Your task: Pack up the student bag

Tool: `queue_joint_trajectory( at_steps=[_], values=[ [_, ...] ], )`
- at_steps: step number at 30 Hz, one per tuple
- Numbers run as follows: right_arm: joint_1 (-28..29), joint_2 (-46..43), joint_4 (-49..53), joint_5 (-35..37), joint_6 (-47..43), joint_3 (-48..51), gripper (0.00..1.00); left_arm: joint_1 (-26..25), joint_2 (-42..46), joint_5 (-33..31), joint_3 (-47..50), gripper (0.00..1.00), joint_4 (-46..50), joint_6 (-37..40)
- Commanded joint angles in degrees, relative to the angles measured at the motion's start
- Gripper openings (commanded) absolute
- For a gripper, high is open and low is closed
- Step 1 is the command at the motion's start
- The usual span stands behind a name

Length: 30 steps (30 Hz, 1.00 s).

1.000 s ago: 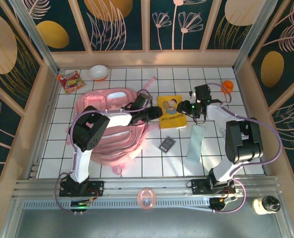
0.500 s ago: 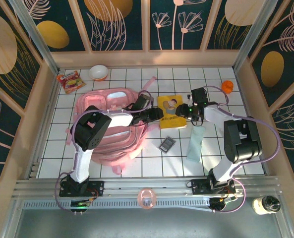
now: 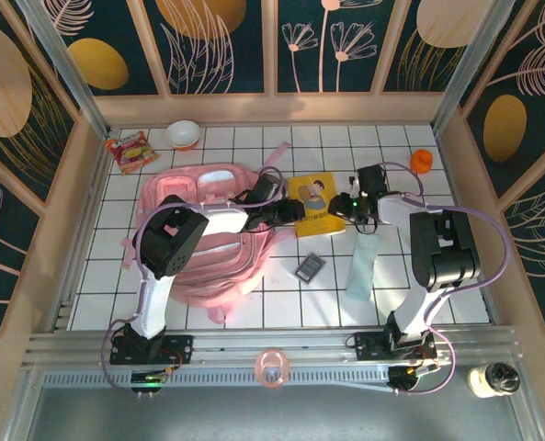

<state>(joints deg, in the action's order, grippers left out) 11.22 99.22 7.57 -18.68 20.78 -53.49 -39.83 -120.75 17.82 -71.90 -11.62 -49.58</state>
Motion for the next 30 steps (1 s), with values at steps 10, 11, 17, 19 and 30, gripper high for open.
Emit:
queue_joint_trajectory(
  at_steps=[10, 11, 17, 19, 30],
  values=[
    [2.58, 0.95, -2.71, -8.11, 1.94, 1.03, 0.37, -1.58, 11.88, 5.3, 5.32, 0.47, -7.62, -1.97],
    [2.86, 1.08, -2.65, -8.09, 2.07, 0.87, 0.37, -1.35, 12.39, 3.78, 5.98, 0.47, -6.49, -1.47],
    [2.22, -2.58, -2.6, -4.81, 2.2, 2.06, 0.49, 1.69, 13.18, -1.05, 10.82, 0.48, -3.85, -2.34],
    [1.84, -5.42, -3.63, -3.7, 2.25, 2.66, 0.54, 1.87, 12.0, -0.87, 10.49, 0.48, -3.87, -2.01],
    [-0.85, -8.94, -6.27, 4.13, 2.66, 7.01, 0.58, 1.59, 5.68, 0.37, 5.85, 0.46, -4.84, -1.67]
  ],
)
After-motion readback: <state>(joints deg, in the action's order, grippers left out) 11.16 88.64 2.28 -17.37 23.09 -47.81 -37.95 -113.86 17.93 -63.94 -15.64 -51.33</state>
